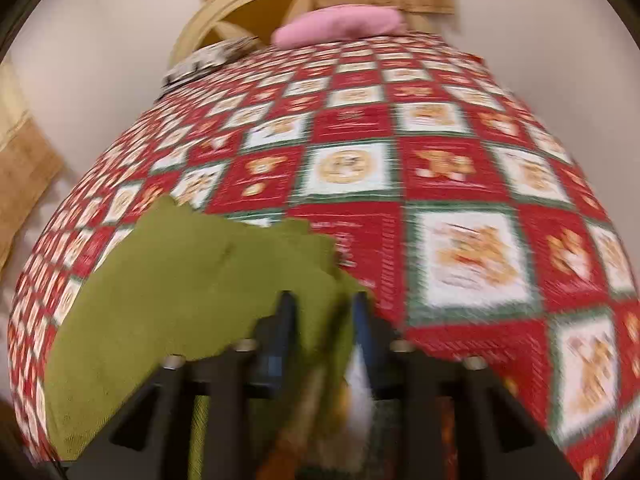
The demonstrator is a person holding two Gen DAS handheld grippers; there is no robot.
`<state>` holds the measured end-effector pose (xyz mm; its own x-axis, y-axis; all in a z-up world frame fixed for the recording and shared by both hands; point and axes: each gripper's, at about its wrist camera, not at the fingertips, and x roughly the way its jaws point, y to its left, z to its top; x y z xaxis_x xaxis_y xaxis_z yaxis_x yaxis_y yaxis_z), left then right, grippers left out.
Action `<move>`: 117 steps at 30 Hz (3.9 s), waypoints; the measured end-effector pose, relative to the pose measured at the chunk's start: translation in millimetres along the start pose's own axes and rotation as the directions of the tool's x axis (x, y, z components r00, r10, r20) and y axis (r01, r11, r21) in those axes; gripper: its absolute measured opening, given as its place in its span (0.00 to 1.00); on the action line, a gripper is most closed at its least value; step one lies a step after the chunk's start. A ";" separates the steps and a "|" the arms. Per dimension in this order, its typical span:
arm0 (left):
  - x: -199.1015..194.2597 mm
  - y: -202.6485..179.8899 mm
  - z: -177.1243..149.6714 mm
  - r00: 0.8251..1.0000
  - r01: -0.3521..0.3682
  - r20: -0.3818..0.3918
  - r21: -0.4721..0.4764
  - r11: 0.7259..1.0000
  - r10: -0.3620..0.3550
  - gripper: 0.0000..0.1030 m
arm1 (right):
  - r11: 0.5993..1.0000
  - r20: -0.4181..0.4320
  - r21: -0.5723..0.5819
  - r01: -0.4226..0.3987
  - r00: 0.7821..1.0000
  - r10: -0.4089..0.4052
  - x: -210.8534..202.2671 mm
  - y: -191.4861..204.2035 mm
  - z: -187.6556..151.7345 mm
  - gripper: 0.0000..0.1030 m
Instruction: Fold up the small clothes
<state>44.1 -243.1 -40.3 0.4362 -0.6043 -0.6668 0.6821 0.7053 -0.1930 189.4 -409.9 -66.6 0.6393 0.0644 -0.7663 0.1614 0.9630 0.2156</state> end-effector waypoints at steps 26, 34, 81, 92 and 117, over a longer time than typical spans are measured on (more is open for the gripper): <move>-76.6 132.0 -68.6 0.981 -0.191 -0.078 -0.255 0.948 0.177 0.88 | 0.934 0.048 -0.308 0.182 0.983 -0.176 -77.9 105.8 -123.8 0.14; -67.8 137.4 -74.5 0.974 -0.222 -0.109 -0.236 0.946 0.201 0.95 | 0.994 0.016 -0.046 0.103 0.995 -0.103 -91.4 45.5 -161.9 0.09; 14.6 185.0 0.9 0.997 -0.051 -0.077 -0.368 0.929 0.024 0.88 | 0.980 0.013 0.166 -0.112 0.994 0.112 -7.2 8.5 -60.4 0.95; 11.5 189.6 -3.2 0.999 0.018 -0.018 -0.366 0.930 -0.027 0.88 | 0.971 -0.028 0.073 -0.226 0.973 0.228 16.2 29.0 -47.2 0.95; -42.3 129.9 6.8 0.990 -0.134 0.011 -0.194 0.972 0.138 0.37 | 0.986 0.189 -0.148 0.072 0.981 -0.043 -92.0 122.8 -76.9 0.33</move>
<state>118.2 -128.4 -32.3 0.5326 -0.5047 -0.6794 0.4911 0.8381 -0.2377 92.6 -277.5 -16.1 0.7624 -0.0281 -0.6465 0.0942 0.9932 0.0679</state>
